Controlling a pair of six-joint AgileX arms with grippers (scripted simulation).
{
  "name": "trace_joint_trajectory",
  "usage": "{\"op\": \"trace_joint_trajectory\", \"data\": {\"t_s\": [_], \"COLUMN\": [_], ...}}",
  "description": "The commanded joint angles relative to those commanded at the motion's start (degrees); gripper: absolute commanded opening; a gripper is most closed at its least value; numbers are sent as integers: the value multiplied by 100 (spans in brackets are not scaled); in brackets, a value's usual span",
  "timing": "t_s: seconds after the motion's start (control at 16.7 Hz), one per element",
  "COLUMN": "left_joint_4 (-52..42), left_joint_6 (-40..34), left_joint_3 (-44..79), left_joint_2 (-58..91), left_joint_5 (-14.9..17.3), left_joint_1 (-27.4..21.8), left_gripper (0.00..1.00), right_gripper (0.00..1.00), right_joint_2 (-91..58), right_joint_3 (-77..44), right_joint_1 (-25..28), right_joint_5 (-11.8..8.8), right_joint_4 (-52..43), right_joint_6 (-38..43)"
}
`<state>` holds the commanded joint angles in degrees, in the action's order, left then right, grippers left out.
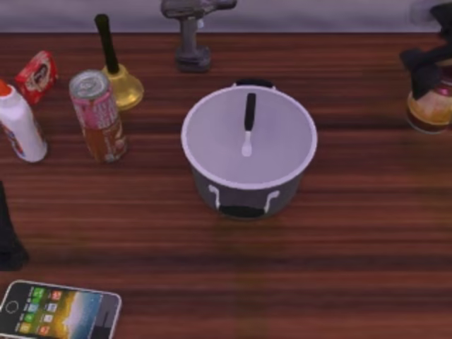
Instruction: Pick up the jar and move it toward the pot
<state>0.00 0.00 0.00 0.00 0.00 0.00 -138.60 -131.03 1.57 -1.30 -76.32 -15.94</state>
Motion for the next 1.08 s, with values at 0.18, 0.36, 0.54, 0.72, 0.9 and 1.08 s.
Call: {"op": "trace_joint_trajectory", "data": {"t_s": [0.18, 0.36, 0.54, 0.72, 0.9, 1.08], "left_joint_4": [0, 0, 0, 0, 0, 0], "left_joint_6": [0, 0, 0, 0, 0, 0], "left_joint_3": [0, 0, 0, 0, 0, 0], "left_joint_2": [0, 0, 0, 0, 0, 0], "left_joint_5": [0, 0, 0, 0, 0, 0], "left_joint_1": [0, 0, 0, 0, 0, 0], "left_gripper": [100, 100, 100, 100, 100, 100], "right_gripper": [0, 0, 0, 0, 0, 0], "right_joint_2": [998, 1690, 1868, 1851, 1827, 1804], "right_joint_3": [1022, 1744, 1927, 1907, 1967, 2173], "right_joint_1": [41, 78, 90, 56, 169, 482], "right_joint_5": [-10, -17, -19, -21, 5, 85], "right_joint_4": [30, 12, -4, -4, 67, 310], "right_joint_6": [5, 5, 4, 14, 233, 963]}}
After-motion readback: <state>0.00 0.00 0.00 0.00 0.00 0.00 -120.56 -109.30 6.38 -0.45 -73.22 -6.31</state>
